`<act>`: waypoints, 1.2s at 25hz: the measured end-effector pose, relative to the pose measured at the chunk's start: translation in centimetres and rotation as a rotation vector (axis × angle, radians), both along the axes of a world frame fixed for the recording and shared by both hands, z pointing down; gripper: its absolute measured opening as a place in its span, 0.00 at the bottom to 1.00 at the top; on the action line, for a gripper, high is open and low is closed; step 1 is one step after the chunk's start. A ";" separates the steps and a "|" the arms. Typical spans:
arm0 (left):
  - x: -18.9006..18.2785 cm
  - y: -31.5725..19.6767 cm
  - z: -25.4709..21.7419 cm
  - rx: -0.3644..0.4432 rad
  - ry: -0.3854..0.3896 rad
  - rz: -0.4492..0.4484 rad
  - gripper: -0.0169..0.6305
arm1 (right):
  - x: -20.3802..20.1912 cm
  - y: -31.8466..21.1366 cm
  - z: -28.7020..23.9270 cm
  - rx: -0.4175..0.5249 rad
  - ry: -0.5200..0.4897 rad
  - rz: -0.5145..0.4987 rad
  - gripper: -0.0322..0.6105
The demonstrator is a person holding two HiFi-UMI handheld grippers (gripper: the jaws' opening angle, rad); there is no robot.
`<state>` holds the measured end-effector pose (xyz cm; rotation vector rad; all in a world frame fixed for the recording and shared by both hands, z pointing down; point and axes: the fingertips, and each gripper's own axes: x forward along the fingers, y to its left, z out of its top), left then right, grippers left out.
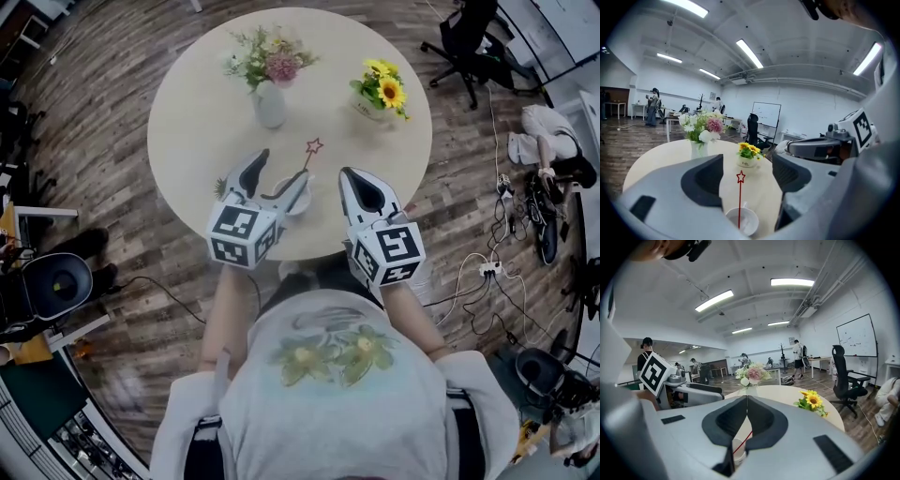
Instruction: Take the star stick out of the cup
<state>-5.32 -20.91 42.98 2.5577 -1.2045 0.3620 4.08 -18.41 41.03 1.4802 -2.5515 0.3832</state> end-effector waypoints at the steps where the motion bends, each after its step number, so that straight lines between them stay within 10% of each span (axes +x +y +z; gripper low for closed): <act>1: 0.2 -0.3 0.4 -0.012 -0.004 0.002 0.53 | 0.1 -0.3 0.1 -0.002 -0.002 -0.006 0.08; 30: 4.8 -6.4 11.1 -0.280 -0.071 0.046 0.50 | 2.5 -7.4 1.7 -0.043 -0.001 -0.078 0.08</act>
